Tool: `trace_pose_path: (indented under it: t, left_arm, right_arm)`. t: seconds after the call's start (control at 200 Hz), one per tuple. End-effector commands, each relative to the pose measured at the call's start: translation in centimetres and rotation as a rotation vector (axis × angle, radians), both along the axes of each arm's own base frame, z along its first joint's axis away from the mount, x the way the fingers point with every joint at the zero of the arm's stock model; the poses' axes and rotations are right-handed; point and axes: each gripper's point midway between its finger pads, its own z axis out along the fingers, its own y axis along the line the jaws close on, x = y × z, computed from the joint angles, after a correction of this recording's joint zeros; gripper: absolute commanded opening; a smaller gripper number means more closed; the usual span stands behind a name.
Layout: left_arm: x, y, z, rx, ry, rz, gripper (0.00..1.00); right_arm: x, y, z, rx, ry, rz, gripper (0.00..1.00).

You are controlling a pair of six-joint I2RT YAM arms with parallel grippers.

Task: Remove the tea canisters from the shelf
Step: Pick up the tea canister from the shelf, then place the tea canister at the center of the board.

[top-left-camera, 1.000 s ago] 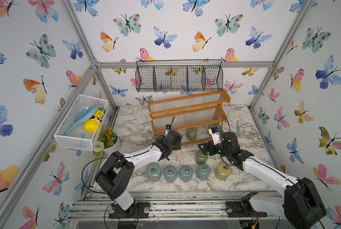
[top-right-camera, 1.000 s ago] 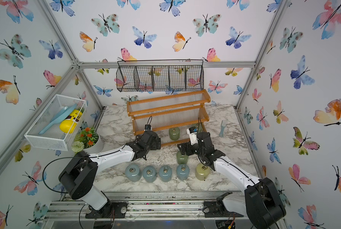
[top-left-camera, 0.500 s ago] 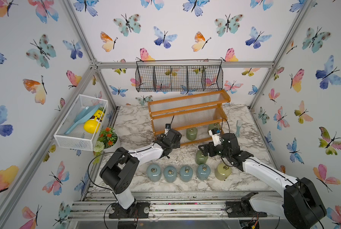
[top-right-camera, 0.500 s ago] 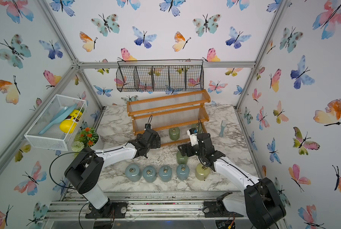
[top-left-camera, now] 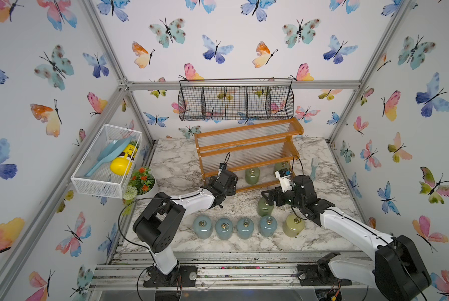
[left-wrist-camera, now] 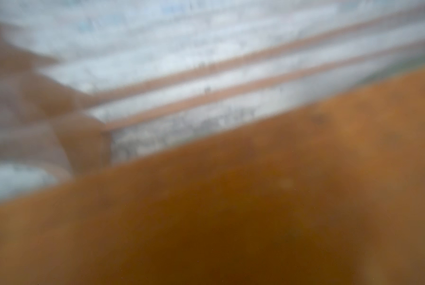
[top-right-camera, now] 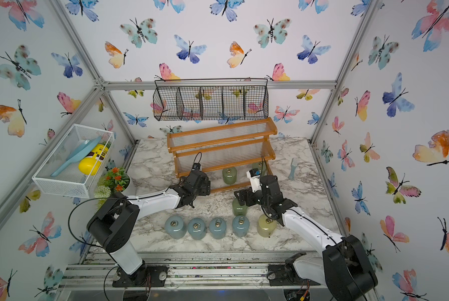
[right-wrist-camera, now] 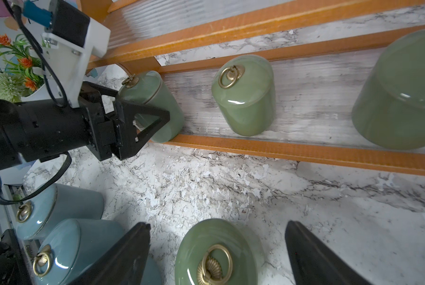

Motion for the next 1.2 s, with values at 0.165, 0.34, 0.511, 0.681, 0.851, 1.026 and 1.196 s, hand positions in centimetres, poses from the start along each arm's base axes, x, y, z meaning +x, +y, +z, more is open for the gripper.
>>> trace_pose_path:
  t: [0.165,0.34,0.511,0.681,0.851,1.026,1.196]
  left_arm:
    - [-2.4,-2.8,4.6,-0.114,-0.086,-0.241,0.74]
    - [-5.1,-4.5,6.8,-0.200,-0.124,-0.430,0.72]
    - [-7.2,-6.7,6.6,-0.250,-0.079,-0.583,0.69]
    - [-8.8,-8.7,5.4,-0.235,-0.030,-0.688,0.69]
    - [-9.8,-9.6,3.6,-0.189,0.005,-0.734,0.71]
    - [-10.1,-10.0,1.9,-0.154,0.039,-0.748,0.71]
    - [-9.9,-10.0,1.3,-0.137,0.040,-0.739,0.71]
  right_arm:
    - [-0.2,-0.4,-0.2,-0.007,0.003,-0.007,0.92]
    - [-0.2,-0.5,-0.3,-0.009,0.005,-0.011,0.92]
    - [-0.3,-0.5,-0.4,-0.005,0.013,-0.010,0.92]
    - [-0.5,-0.6,-0.4,-0.004,0.013,-0.014,0.91]
    - [-0.7,-1.0,-0.3,-0.011,0.010,-0.023,0.92]
    - [-0.8,-1.1,-0.3,-0.011,0.010,-0.028,0.91]
    - [-0.8,-1.2,-0.4,-0.016,0.012,-0.032,0.91]
